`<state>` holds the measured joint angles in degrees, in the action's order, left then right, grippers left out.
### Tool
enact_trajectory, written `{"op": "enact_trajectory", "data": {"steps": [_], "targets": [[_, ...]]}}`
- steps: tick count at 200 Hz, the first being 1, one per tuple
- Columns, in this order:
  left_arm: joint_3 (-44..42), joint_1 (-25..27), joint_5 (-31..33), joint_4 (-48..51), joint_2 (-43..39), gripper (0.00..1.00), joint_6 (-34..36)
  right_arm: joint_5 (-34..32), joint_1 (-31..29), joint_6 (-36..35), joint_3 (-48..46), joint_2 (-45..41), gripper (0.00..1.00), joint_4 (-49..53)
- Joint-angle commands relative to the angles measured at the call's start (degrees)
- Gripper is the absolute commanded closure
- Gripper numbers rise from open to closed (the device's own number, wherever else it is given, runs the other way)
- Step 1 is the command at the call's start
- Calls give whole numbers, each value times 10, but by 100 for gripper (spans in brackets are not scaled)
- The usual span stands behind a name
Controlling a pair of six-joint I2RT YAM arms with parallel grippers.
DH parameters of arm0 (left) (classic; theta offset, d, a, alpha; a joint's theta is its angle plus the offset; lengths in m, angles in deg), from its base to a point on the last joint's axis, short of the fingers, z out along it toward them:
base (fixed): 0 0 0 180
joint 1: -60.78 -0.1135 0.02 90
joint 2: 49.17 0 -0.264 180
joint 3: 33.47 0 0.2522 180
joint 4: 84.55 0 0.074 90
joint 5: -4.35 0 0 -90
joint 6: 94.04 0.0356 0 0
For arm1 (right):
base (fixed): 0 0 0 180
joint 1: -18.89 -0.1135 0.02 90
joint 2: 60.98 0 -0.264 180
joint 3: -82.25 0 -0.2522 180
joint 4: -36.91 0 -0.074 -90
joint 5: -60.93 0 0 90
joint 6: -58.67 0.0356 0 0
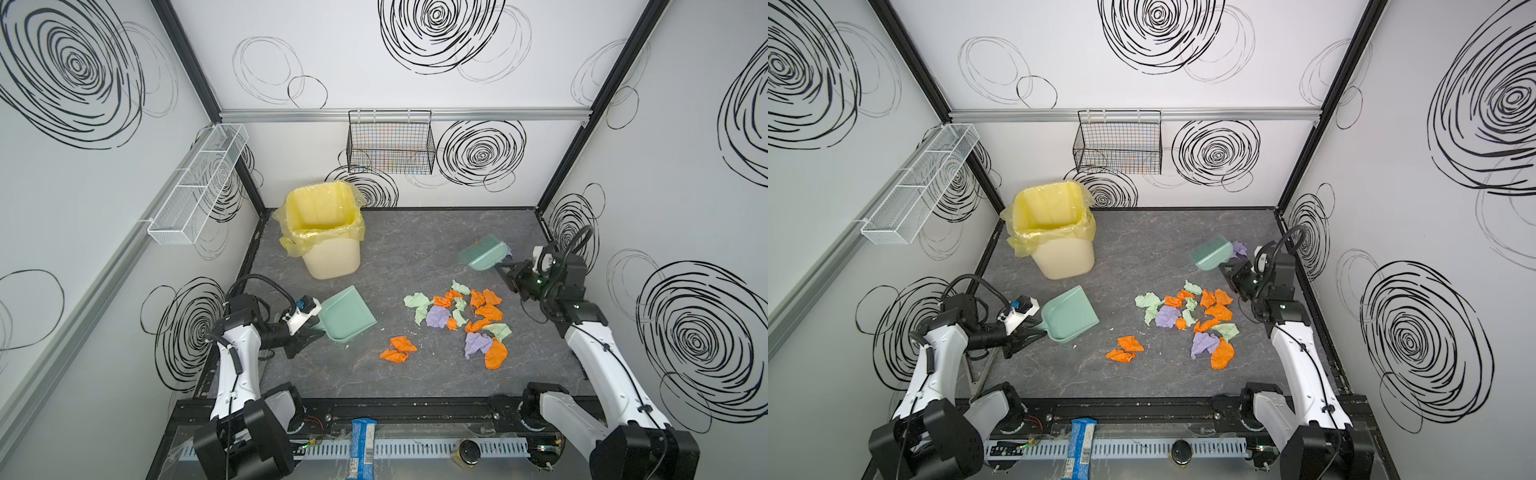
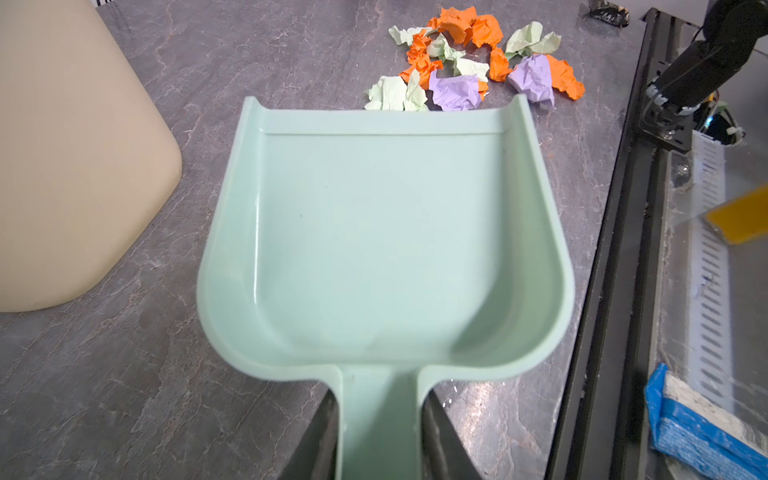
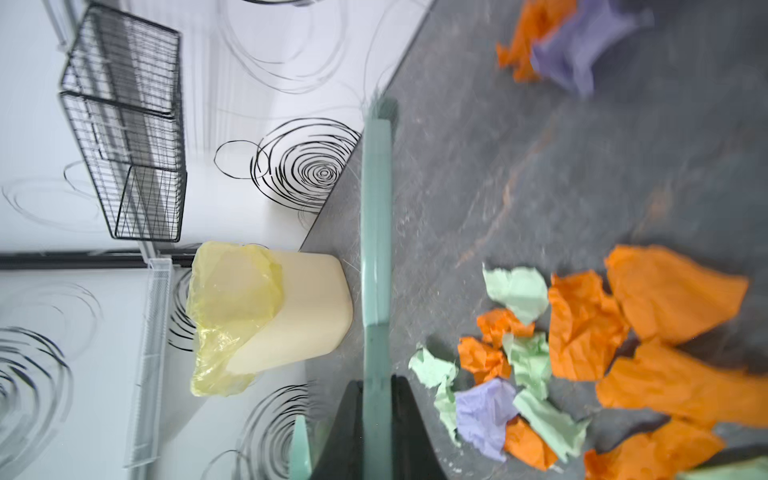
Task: Sweep away the paper scraps from the table
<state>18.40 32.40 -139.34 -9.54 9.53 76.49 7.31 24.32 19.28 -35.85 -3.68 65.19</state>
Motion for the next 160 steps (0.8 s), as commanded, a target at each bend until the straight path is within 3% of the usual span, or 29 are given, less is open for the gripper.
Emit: {"op": "enact_trajectory", "data": {"steps": [1, 16, 32, 81, 116, 160], "targets": [[-8, 3, -8, 4, -13, 100, 0, -53, 3, -207, 136, 72, 100, 119], [-10, 3, -7, 3, -18, 100, -1, -129, -8, -341, 251, 148, 100, 209], [-11, 3, -7, -1, -18, 100, -5, -284, -40, -442, 329, 202, 100, 254], [-8, 4, -8, 6, -10, 100, 3, -663, -124, -654, 312, 295, 100, 115], [-8, 4, -9, 5, -9, 100, 4, -744, -148, -841, 235, 362, 100, -73], [-6, 2, -12, 18, -6, 100, 20, -754, -149, -856, 344, 515, 100, -10]]}}
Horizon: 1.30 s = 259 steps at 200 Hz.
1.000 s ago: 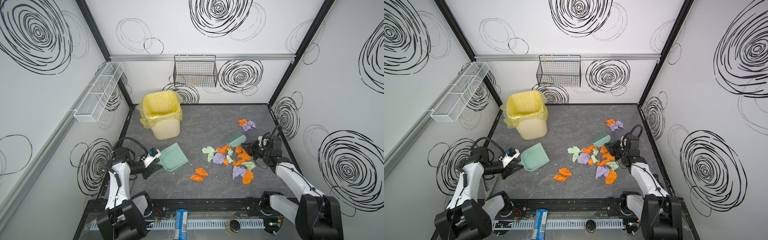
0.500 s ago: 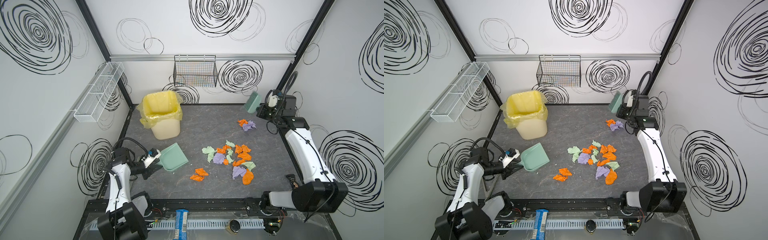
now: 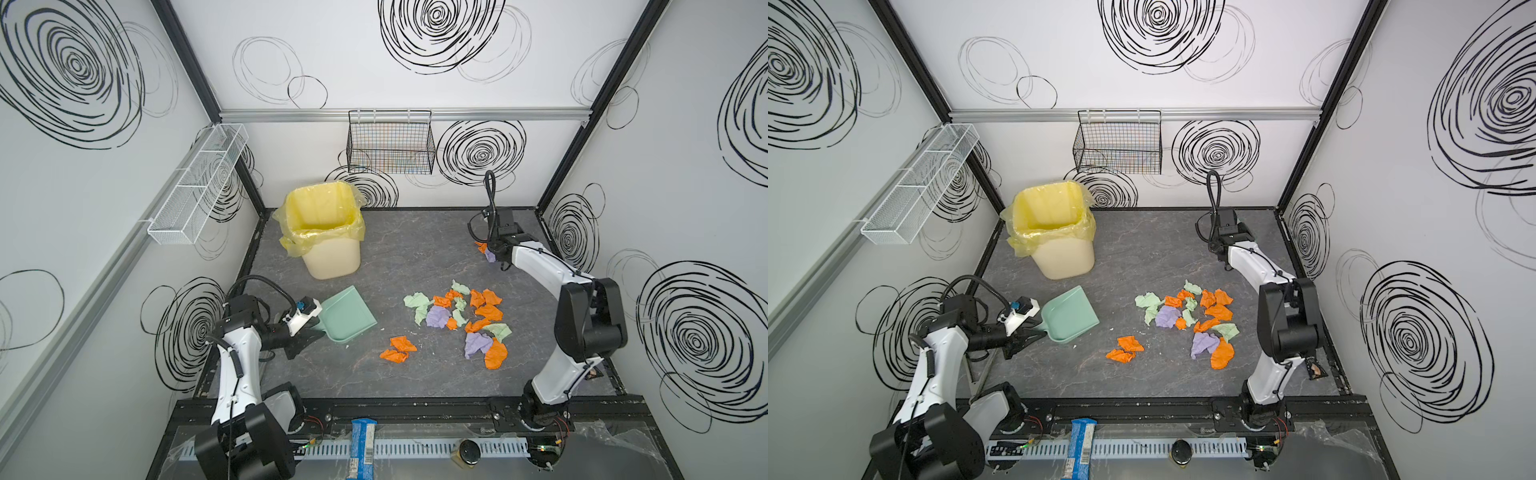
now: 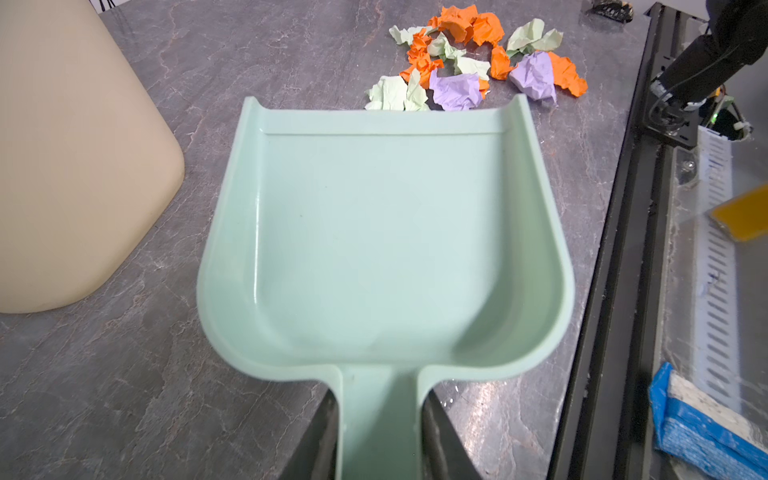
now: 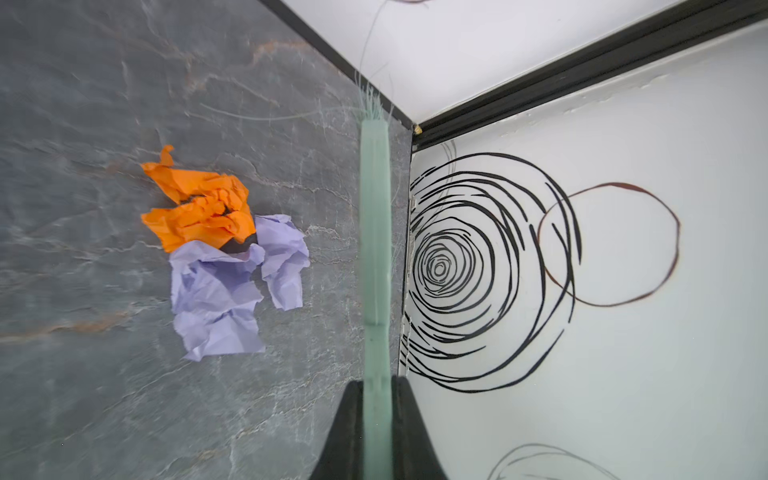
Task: Sweep away the paper scraps from the table
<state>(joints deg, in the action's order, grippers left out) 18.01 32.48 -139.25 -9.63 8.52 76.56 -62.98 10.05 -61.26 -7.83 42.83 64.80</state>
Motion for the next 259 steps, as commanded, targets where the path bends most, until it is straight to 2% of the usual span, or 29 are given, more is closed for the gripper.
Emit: {"op": "enact_trajectory", "data": {"steps": [1, 38, 73, 111, 152, 200, 227, 259], "targets": [[-2, 1, -13, 19, 4, 100, 20, -51, -7, -51, 66, 53, 100, -4], [2, -4, -16, 36, 12, 100, 40, -55, -33, -33, 90, 120, 100, 68], [3, -8, -18, 43, 13, 100, 51, -59, -62, -38, 48, 110, 100, 75], [5, -8, -14, 55, 15, 100, 68, -64, -97, 17, 35, 115, 100, 166], [10, -11, 8, 71, 25, 100, 97, -82, -147, 49, -70, 51, 100, 173], [12, -15, 7, 84, 40, 100, 118, -83, -227, 121, -140, -19, 100, 246], [12, -17, 3, 84, 47, 100, 120, -113, -279, 186, -137, -65, 100, 297], [21, -16, 9, 91, 49, 100, 124, -159, -306, 286, -78, -110, 100, 392]]}}
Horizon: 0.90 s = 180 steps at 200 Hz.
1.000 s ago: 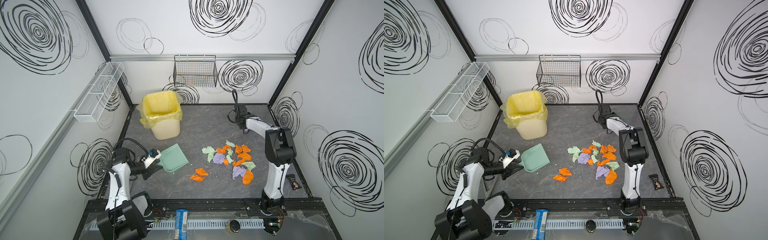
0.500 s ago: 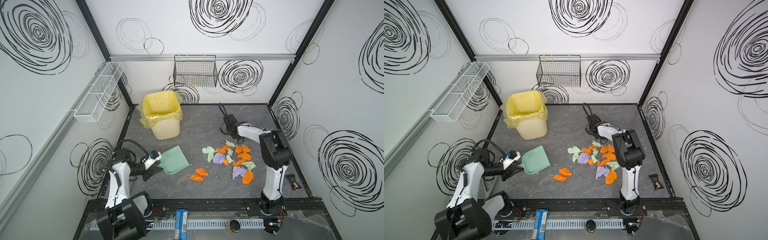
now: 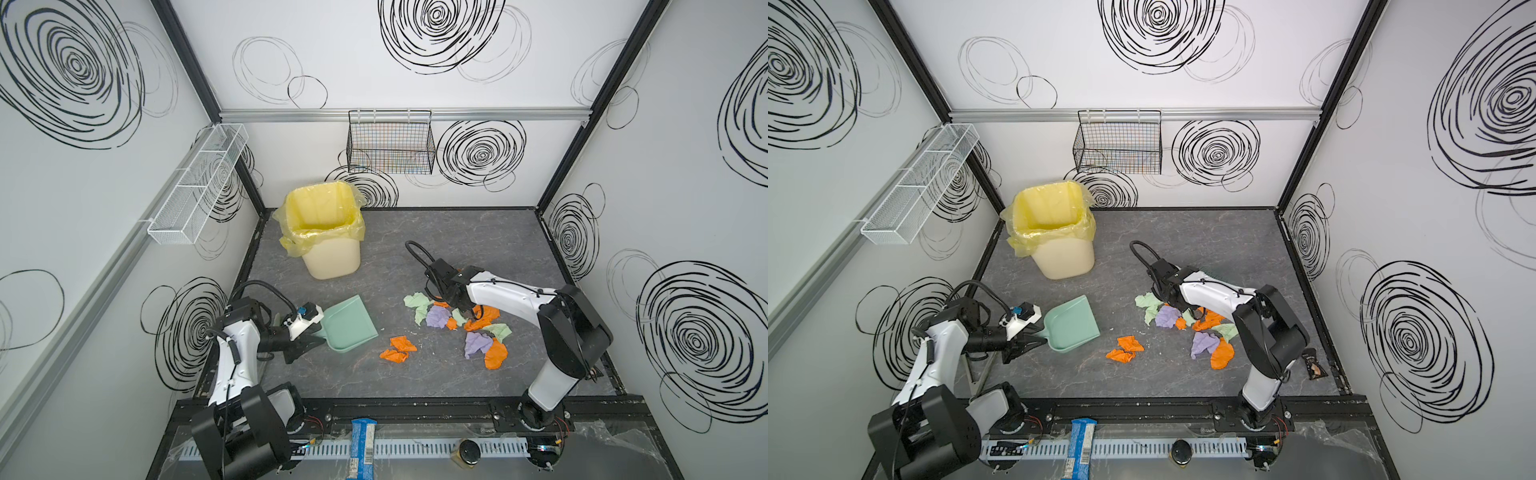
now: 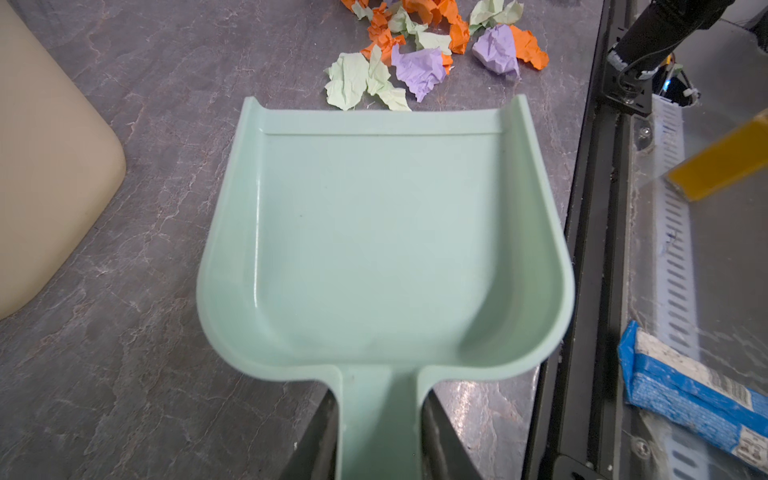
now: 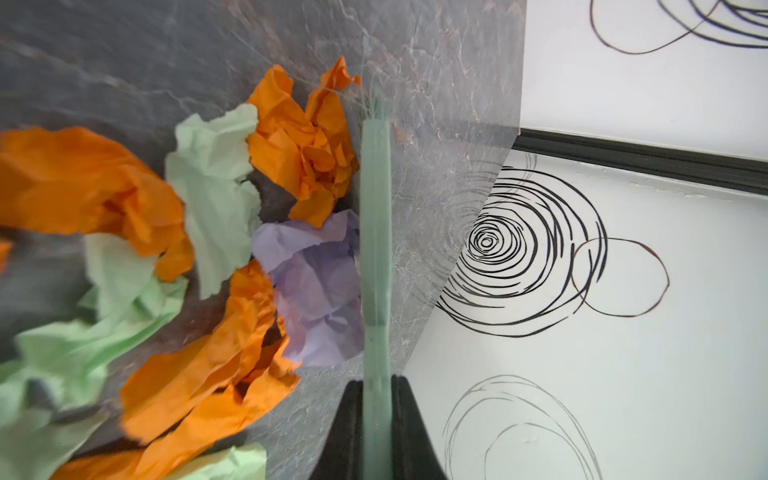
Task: Sweep away the paper scraps from the table
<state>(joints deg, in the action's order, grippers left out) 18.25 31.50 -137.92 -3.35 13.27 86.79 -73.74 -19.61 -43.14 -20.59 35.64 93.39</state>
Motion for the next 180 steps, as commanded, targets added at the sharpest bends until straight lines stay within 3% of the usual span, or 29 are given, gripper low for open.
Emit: {"op": "enact_trajectory", "data": {"steps": [1, 21, 32, 62, 82, 112, 148, 180], "targets": [[19, -7, -3, 28, 2, 100, 22, -52, -8, 109, 52, -39, 100, 110], [28, -4, 24, 22, -1, 100, 26, -63, 13, 203, 107, -44, 100, 180], [35, -1, 45, 22, 2, 100, 38, -32, 52, 255, 145, -33, 100, 224], [53, 38, 115, 13, 20, 100, 46, -5, 124, 234, 125, -37, 100, 210], [69, 90, 167, -24, 34, 100, 7, 23, 159, 208, 116, -49, 100, 173], [93, 178, 211, -78, 46, 100, -60, 89, 222, 274, 188, -23, 100, 198], [128, 286, 256, -154, 93, 100, -130, 106, 224, 375, 203, 30, 100, 260], [199, 331, 289, -177, 179, 100, -154, 139, 199, 396, 187, 51, 100, 261]]}}
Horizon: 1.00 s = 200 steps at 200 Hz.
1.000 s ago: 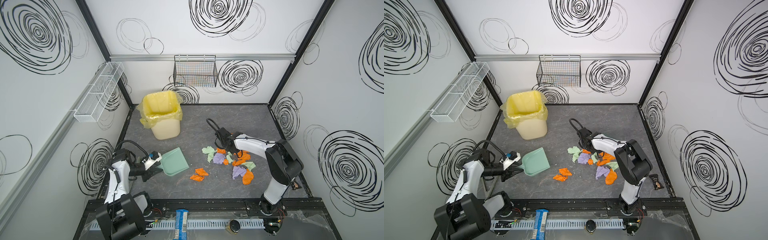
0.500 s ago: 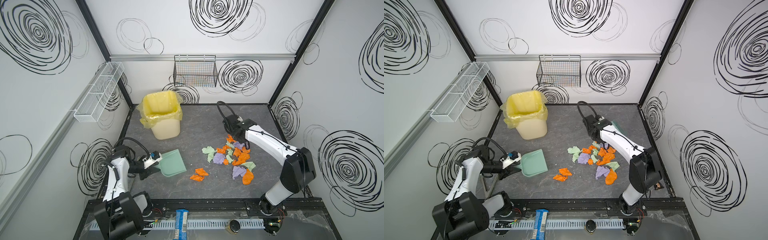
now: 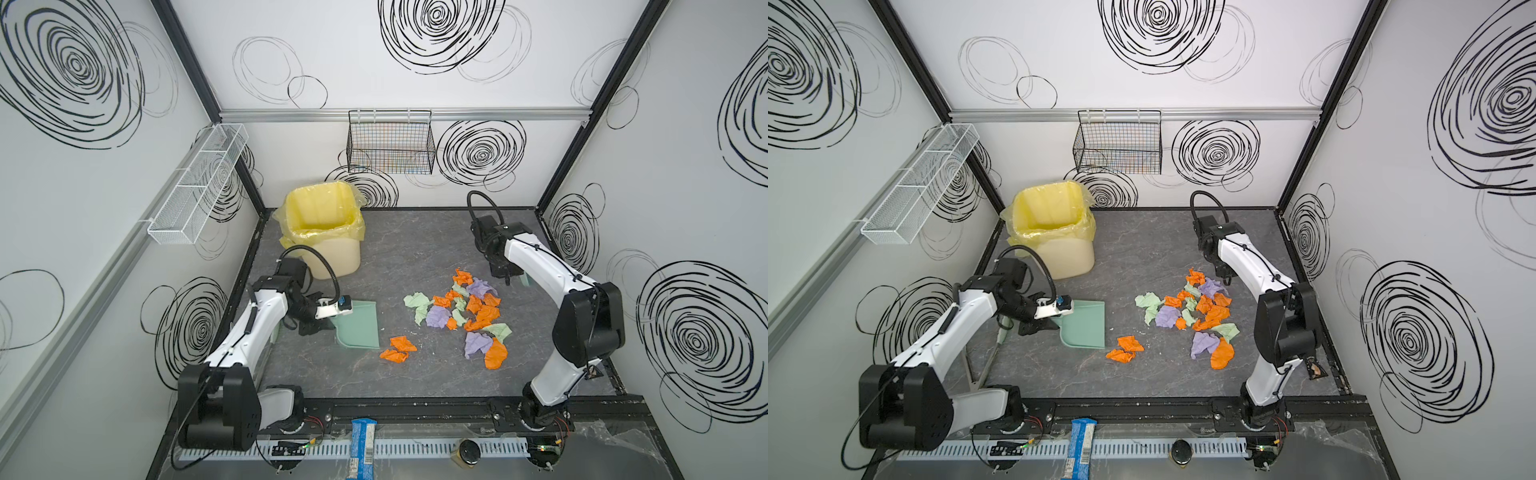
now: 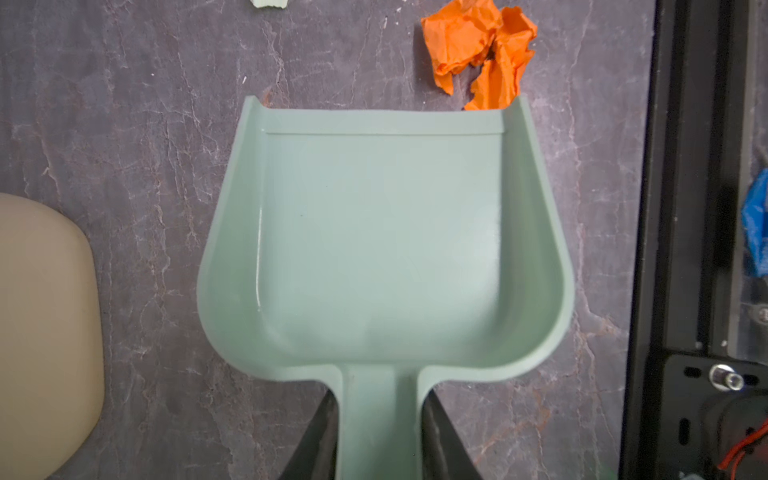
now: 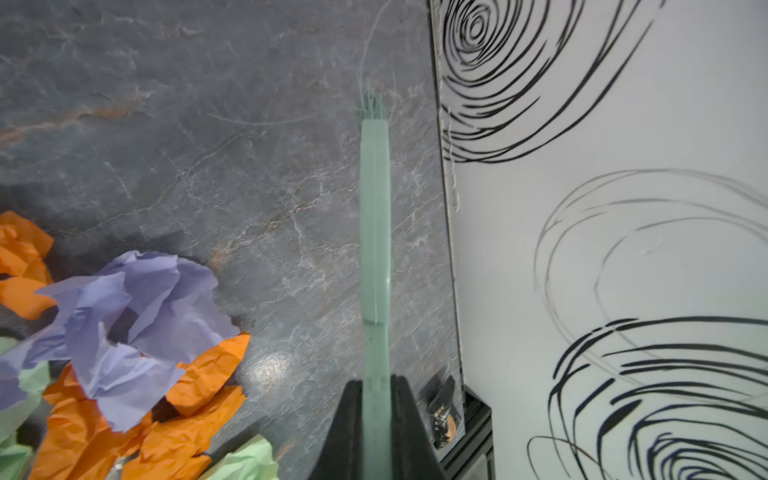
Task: Sweep away the paper scraps from the table
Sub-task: 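Slide the green dustpan toward the pile with the left gripper while the right brush waits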
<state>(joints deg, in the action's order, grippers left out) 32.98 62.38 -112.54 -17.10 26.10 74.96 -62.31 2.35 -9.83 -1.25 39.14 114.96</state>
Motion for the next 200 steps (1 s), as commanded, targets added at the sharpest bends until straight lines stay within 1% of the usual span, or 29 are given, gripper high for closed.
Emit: {"op": "enact_trajectory", "data": {"steps": [1, 34, 59, 76, 109, 147, 200], "targets": [[54, 23, 36, -40, 53, 100, -36, 25, -22, 64, -6, 17, 100, 45], [107, 48, 56, -59, 119, 100, -54, 39, -48, 83, -9, 44, 100, 58], [122, 76, 84, -84, 153, 100, -69, 49, -68, 98, -28, 52, 100, 61], [130, 91, 90, -93, 172, 100, -79, 57, -77, 105, -49, 44, 100, 55], [145, 121, 90, -108, 197, 100, -101, 84, -86, 108, -74, 21, 100, 39], [153, 165, 97, -126, 217, 100, -132, 139, -115, 109, -78, -8, 100, 19], [149, 220, 97, -166, 241, 100, -181, 173, -153, 126, -84, -5, 100, 3]]}}
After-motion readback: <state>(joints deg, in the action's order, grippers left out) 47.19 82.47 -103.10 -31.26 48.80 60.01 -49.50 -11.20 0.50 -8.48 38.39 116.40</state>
